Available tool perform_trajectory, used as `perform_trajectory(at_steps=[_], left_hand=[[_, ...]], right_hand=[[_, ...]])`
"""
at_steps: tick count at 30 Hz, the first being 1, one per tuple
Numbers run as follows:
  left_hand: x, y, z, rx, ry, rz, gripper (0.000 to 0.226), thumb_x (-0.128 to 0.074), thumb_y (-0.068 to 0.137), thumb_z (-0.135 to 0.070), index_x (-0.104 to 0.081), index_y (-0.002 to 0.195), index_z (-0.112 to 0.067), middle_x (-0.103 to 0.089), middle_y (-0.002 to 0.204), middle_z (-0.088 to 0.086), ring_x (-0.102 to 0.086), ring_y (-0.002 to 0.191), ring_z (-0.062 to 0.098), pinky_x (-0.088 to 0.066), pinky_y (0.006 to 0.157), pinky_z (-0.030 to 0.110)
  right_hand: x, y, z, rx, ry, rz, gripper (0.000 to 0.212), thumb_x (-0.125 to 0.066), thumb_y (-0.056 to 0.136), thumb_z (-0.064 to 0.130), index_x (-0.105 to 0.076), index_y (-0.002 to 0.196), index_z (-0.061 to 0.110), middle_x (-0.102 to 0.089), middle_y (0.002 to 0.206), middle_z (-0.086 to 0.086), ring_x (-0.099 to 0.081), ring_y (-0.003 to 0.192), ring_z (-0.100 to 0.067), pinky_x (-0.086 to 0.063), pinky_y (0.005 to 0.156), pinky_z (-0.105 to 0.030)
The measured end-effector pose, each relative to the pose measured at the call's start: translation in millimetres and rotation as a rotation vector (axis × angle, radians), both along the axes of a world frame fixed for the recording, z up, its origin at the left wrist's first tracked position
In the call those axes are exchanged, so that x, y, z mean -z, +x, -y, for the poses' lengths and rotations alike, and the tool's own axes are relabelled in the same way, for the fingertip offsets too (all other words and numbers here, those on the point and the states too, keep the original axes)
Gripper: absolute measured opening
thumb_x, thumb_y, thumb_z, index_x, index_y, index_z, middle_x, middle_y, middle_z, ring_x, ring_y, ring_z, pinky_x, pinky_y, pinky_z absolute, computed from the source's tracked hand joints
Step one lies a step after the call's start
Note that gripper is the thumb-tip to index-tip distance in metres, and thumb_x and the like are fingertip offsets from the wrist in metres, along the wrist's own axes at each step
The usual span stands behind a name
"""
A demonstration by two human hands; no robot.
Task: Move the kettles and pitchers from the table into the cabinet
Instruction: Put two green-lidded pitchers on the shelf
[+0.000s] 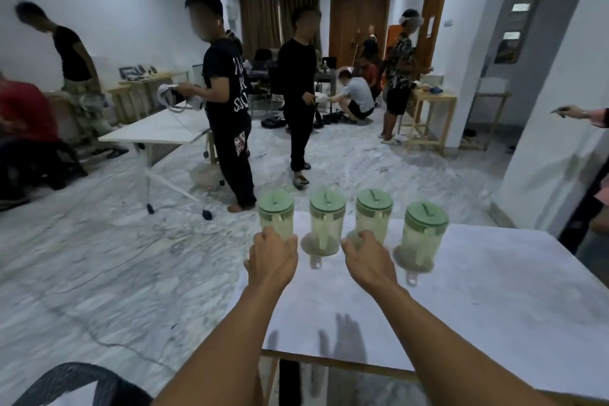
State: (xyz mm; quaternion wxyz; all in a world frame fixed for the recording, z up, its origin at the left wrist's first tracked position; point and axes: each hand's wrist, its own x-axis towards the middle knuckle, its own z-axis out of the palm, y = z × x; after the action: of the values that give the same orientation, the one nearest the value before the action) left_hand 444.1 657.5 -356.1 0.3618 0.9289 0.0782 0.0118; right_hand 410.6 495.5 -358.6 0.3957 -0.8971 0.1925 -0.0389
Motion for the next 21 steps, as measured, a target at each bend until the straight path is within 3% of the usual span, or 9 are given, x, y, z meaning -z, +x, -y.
perform_trajectory(at_steps=[2, 5, 7, 11, 16, 21], left_hand=[[14, 37, -4, -0.079, -0.072, -0.048, 0.054, -0.054, 0.097, -0.037, -0.043, 0.138, -0.003, -0.051, 0.139, 0.018, -0.050, 0.127, 0.038, -0.043, 0.100, 0.043], [33, 87, 1, -0.184, -0.182, -0.120, 0.056, -0.059, 0.095, -0.036, -0.045, 0.138, -0.002, -0.055, 0.138, 0.017, -0.053, 0.126, 0.036, -0.042, 0.091, 0.035], [47, 116, 8, -0.221, -0.218, -0.163, 0.056, -0.064, 0.092, -0.037, -0.049, 0.133, -0.002, -0.058, 0.133, 0.017, -0.055, 0.123, 0.036, -0.044, 0.091, 0.036], [74, 162, 21, -0.285, -0.251, -0.187, 0.056, -0.074, 0.083, -0.043, -0.060, 0.120, -0.004, -0.067, 0.121, 0.015, -0.061, 0.115, 0.036, -0.048, 0.087, 0.037], [91, 186, 32, -0.353, -0.254, -0.159, 0.038, -0.065, 0.090, -0.034, -0.066, 0.113, -0.003, -0.069, 0.115, 0.019, -0.062, 0.110, 0.039, -0.050, 0.088, 0.040], [92, 187, 30, -0.351, -0.291, -0.100, 0.035, -0.062, 0.093, -0.034, -0.068, 0.106, -0.002, -0.070, 0.107, 0.019, -0.063, 0.103, 0.038, -0.052, 0.088, 0.044]], right_hand=[[16, 42, -2, 0.029, 0.116, -0.049, 0.049, -0.047, 0.098, 0.042, -0.046, 0.136, 0.010, -0.055, 0.138, -0.013, -0.053, 0.125, -0.034, -0.035, 0.083, -0.033], [39, 101, 0, 0.083, 0.232, -0.118, 0.052, -0.056, 0.095, 0.041, -0.049, 0.133, 0.007, -0.058, 0.134, -0.015, -0.055, 0.122, -0.036, -0.040, 0.089, -0.035], [55, 134, 2, 0.105, 0.278, -0.149, 0.059, -0.063, 0.087, 0.048, -0.053, 0.127, 0.006, -0.063, 0.126, -0.016, -0.060, 0.115, -0.037, -0.047, 0.093, -0.039], [93, 183, 6, 0.112, 0.264, -0.198, 0.072, -0.064, 0.065, 0.069, -0.066, 0.105, 0.010, -0.073, 0.103, -0.013, -0.068, 0.097, -0.035, -0.056, 0.084, -0.042], [108, 200, 3, 0.083, 0.296, -0.146, 0.043, -0.063, 0.081, 0.056, -0.068, 0.092, 0.014, -0.072, 0.091, -0.009, -0.066, 0.091, -0.034, -0.054, 0.083, -0.041], [106, 202, 3, 0.083, 0.335, -0.103, 0.034, -0.065, 0.082, 0.048, -0.066, 0.083, 0.015, -0.071, 0.086, -0.008, -0.066, 0.088, -0.032, -0.054, 0.082, -0.041]])
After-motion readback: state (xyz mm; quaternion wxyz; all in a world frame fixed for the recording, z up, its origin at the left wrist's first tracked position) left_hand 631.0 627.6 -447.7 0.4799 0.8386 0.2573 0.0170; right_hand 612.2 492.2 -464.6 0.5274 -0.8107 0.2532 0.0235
